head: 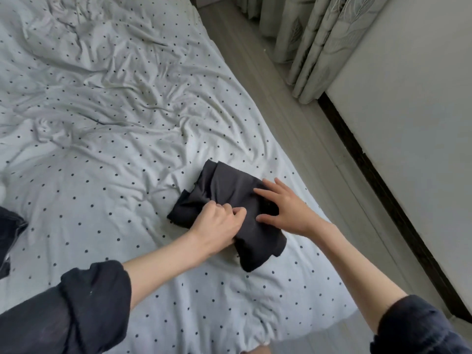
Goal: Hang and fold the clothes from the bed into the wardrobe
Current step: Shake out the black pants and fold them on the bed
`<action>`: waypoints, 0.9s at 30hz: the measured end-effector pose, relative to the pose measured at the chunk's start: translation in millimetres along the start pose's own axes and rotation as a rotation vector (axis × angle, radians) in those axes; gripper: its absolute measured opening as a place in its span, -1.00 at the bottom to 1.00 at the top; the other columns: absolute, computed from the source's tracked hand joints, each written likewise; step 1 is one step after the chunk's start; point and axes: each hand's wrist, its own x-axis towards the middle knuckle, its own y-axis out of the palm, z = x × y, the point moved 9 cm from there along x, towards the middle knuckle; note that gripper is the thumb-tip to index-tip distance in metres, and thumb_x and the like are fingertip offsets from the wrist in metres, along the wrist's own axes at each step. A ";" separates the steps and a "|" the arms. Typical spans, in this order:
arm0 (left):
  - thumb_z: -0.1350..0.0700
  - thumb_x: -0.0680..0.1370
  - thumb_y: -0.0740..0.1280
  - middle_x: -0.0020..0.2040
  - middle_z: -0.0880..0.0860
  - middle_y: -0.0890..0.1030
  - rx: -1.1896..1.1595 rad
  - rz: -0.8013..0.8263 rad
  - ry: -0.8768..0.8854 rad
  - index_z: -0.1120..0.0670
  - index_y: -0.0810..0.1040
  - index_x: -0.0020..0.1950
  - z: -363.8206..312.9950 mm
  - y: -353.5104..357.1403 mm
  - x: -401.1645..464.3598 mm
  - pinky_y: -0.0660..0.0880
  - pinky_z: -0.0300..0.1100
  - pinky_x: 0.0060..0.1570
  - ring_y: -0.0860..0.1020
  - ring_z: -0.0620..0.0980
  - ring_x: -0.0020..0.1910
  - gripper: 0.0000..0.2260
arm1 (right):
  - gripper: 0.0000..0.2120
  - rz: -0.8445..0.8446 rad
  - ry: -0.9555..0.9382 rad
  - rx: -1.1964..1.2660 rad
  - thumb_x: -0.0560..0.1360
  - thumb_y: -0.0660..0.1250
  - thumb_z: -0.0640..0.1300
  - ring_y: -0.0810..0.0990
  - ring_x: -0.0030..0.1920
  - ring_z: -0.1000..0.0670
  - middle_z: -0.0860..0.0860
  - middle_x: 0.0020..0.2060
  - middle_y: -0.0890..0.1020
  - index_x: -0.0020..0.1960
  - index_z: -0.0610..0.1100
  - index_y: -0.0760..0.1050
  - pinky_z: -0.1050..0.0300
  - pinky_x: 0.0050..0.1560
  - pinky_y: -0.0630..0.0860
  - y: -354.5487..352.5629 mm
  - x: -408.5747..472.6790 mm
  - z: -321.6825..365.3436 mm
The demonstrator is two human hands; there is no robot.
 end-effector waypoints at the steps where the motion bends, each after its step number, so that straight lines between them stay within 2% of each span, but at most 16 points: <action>1: -0.11 0.00 0.53 -0.49 0.02 0.45 -0.032 0.084 -0.023 0.09 0.54 -0.28 -1.5 10.2 -4.0 0.25 -0.27 -0.50 0.41 -0.03 -0.59 -0.56 | -0.39 -0.037 -0.025 -0.051 0.51 0.31 0.09 -0.09 0.53 0.01 0.05 0.53 0.07 0.49 0.06 0.19 0.02 0.51 -0.07 3.5 -5.0 5.7; 3: -0.26 -0.05 0.54 -0.37 0.03 0.48 -0.074 0.099 -0.032 0.09 0.57 -0.18 -3.2 18.4 -11.9 0.26 -0.25 -0.52 0.46 -0.02 -0.49 -0.39 | -0.40 -0.018 -0.010 -0.143 0.54 0.22 0.17 -0.11 0.54 -0.02 0.04 0.54 0.04 0.51 0.03 0.15 -0.10 0.51 -0.13 29.8 -18.3 12.5; 5: -0.29 0.13 0.51 -0.18 0.07 0.52 -0.092 0.175 0.025 0.11 0.56 0.03 -2.4 26.2 -23.1 0.36 -0.18 -0.48 0.53 0.01 -0.31 -0.36 | -0.31 -0.035 0.006 -0.199 0.51 0.21 0.23 -0.16 0.54 -0.07 0.01 0.54 -0.04 0.53 0.00 0.09 -0.21 0.49 -0.13 55.6 -29.3 11.4; 7: -0.17 0.35 0.47 0.00 0.09 0.50 -0.123 0.221 0.078 0.10 0.47 0.24 7.3 32.3 -28.2 0.41 -0.12 -0.36 0.54 0.05 -0.13 -0.44 | -0.22 -0.097 0.003 -0.213 0.47 0.28 0.24 -0.17 0.53 -0.12 -0.03 0.54 -0.07 0.54 -0.02 0.05 -0.27 0.46 -0.06 65.6 -34.5 10.5; 8: -0.10 0.34 0.51 -0.01 0.07 0.50 -0.116 0.197 0.094 0.08 0.49 0.23 12.2 29.5 -28.2 0.40 -0.13 -0.38 0.54 0.03 -0.15 -0.46 | -0.16 -0.106 0.023 -0.221 0.44 0.31 0.26 -0.20 0.53 -0.12 -0.04 0.54 -0.11 0.55 -0.02 0.01 -0.27 0.47 -0.07 66.7 -32.5 8.1; 10: 0.03 0.11 0.63 -0.08 0.04 0.54 -0.065 0.130 0.121 0.06 0.56 0.10 16.6 22.1 -24.2 0.41 -0.18 -0.43 0.53 -0.01 -0.25 -0.40 | 0.02 -0.080 0.105 -0.242 0.34 0.35 0.34 -0.32 0.50 -0.13 -0.05 0.52 -0.27 0.55 0.01 -0.16 -0.26 0.47 -0.17 67.7 -24.1 0.8; 11: 0.06 0.05 0.64 -0.02 0.06 0.56 -0.025 0.108 0.122 0.08 0.56 0.12 18.2 19.2 -19.9 0.46 -0.17 -0.33 0.54 0.01 -0.18 -0.34 | 0.11 -0.061 0.152 -0.263 0.29 0.36 0.38 -0.37 0.49 -0.14 -0.05 0.50 -0.33 0.54 0.02 -0.24 -0.27 0.46 -0.22 66.9 -19.9 -0.6; 12: 0.04 0.09 0.63 0.16 0.11 0.54 0.039 0.097 0.121 0.11 0.51 0.24 19.7 18.5 -16.2 0.50 -0.13 -0.12 0.55 0.06 0.01 -0.25 | 0.16 -0.053 0.190 -0.296 0.25 0.35 0.42 -0.39 0.48 -0.16 -0.06 0.49 -0.35 0.53 0.03 -0.28 -0.31 0.42 -0.24 66.4 -16.2 -1.1; 13: -0.01 0.19 0.59 0.38 0.18 0.38 0.102 0.095 0.123 0.16 0.34 0.41 21.2 22.0 -11.5 0.42 -0.06 0.17 0.44 0.13 0.27 -0.14 | 0.19 -0.052 0.221 -0.324 0.23 0.35 0.44 -0.39 0.48 -0.19 -0.07 0.49 -0.35 0.53 0.02 -0.31 -0.34 0.40 -0.26 67.6 -12.0 -0.7; 14: -0.08 0.30 0.53 0.52 0.22 0.10 0.156 0.131 0.117 0.18 0.06 0.52 23.2 31.7 -5.3 0.19 0.04 0.40 0.17 0.18 0.47 -0.03 | 0.20 -0.058 0.248 -0.346 0.22 0.35 0.45 -0.39 0.47 -0.20 -0.09 0.49 -0.35 0.53 0.01 -0.32 -0.37 0.38 -0.27 69.8 -9.2 -0.5; 15: -0.14 0.35 0.48 0.54 0.22 -0.17 0.192 0.230 0.108 0.15 -0.19 0.54 26.4 43.0 1.0 -0.07 0.13 0.46 -0.10 0.21 0.52 0.06 | 0.21 -0.066 0.267 -0.354 0.22 0.36 0.44 -0.38 0.47 -0.22 -0.10 0.50 -0.34 0.52 -0.01 -0.33 -0.39 0.37 -0.28 73.1 -7.5 0.8; 16: -0.19 0.34 0.47 0.51 0.21 -0.32 0.209 0.302 0.102 0.12 -0.33 0.51 30.1 49.1 6.8 -0.21 0.19 0.43 -0.27 0.21 0.50 0.13 | 0.22 -0.071 0.285 -0.353 0.22 0.37 0.42 -0.38 0.47 -0.23 -0.11 0.50 -0.34 0.52 -0.02 -0.33 -0.40 0.36 -0.28 77.4 -6.8 1.1; 17: -0.22 0.31 0.48 0.49 0.21 -0.38 0.196 0.323 0.102 0.09 -0.40 0.49 31.0 54.0 14.2 -0.26 0.22 0.40 -0.34 0.21 0.48 0.19 | 0.23 -0.077 0.302 -0.338 0.22 0.39 0.40 -0.39 0.47 -0.23 -0.11 0.49 -0.35 0.52 -0.02 -0.34 -0.41 0.37 -0.25 82.6 -5.2 -1.1; 20: -0.26 0.25 0.50 0.47 0.20 -0.43 0.121 0.377 0.103 0.00 -0.47 0.45 29.8 72.5 25.9 -0.23 0.25 0.40 -0.39 0.19 0.46 0.25 | 0.22 -0.067 0.337 -0.277 0.25 0.42 0.34 -0.41 0.46 -0.22 -0.08 0.48 -0.38 0.51 -0.01 -0.37 -0.42 0.37 -0.14 94.1 3.1 -10.7; 27: -0.16 0.31 0.47 0.52 0.16 -0.32 -0.015 0.354 0.016 -0.03 -0.36 0.50 40.7 106.9 44.2 -0.09 0.12 0.45 -0.32 0.12 0.50 0.12 | 0.10 -0.137 0.328 -0.170 0.27 0.45 0.21 -0.28 0.50 -0.17 -0.08 0.51 -0.26 0.53 0.02 -0.21 -0.30 0.36 0.14 93.5 41.9 -38.7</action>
